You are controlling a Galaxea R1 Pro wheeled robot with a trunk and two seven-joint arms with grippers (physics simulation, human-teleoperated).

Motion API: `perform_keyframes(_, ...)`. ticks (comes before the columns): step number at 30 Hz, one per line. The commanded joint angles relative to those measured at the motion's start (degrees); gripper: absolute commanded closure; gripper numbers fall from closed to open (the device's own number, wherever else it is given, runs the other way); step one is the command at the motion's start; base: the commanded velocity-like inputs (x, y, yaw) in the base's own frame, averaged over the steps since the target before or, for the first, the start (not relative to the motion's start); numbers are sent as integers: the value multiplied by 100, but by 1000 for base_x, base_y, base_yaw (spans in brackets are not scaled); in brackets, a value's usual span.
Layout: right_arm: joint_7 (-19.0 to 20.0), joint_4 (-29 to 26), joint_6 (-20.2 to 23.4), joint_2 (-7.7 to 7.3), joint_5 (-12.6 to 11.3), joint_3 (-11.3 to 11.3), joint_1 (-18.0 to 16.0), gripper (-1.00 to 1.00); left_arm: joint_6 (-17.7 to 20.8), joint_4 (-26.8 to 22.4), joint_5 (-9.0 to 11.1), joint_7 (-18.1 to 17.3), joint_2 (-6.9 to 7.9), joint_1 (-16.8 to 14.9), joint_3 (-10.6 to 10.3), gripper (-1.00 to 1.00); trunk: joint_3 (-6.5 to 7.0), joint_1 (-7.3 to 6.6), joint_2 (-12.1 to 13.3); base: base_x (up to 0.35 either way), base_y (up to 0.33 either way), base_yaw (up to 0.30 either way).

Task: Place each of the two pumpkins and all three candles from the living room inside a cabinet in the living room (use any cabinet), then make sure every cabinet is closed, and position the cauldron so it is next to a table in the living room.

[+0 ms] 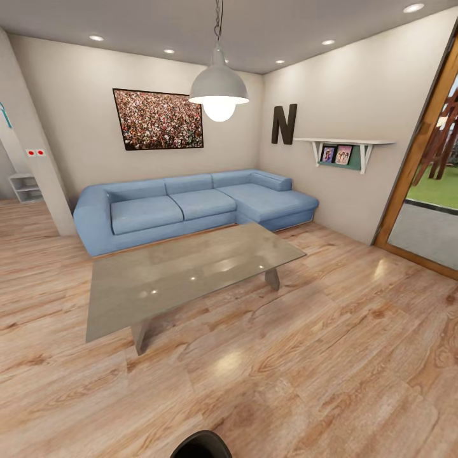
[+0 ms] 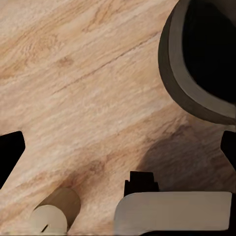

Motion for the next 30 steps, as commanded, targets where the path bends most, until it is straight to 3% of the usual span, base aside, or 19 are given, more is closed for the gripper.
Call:
perform_keyframes(1, -9, 15, -4, -3, -56, 19, 0, -100, -23, 38, 2, 3, -1, 24, 4, -100, -4, 0, -2, 0, 0, 0)
perform_keyframes(19, -27, 595, -575, 8, -78, 14, -1, -100, 40, 118, 23, 36, -2, 24, -8, -100, -4, 0, -2, 0, 0, 0)
perform_keyframes(20, -27, 1104, -576, 10, -78, 14, -2, -100, 43, 118, 24, 44, -2, 24, -6, -100, -4, 0, -2, 0, 0, 0)
perform_keyframes(26, -33, 924, -533, 9, -78, 14, -4, -100, 89, 72, 27, 52, -8, 7, -7, -100, -4, 0, -2, 0, 0, 0)
perform_keyframes(28, -48, 760, -416, 10, -83, 11, -7, -100, 288, 16, 21, 50, -15, -26, -8, -100, -4, 0, -2, 0, 0, 0)
perform_keyframes(30, -71, 483, -38, 11, -85, 8, -8, -100, 755, -98, 24, 49, -18, -48, -6, -100, -4, 0, -2, 0, 0, 0)
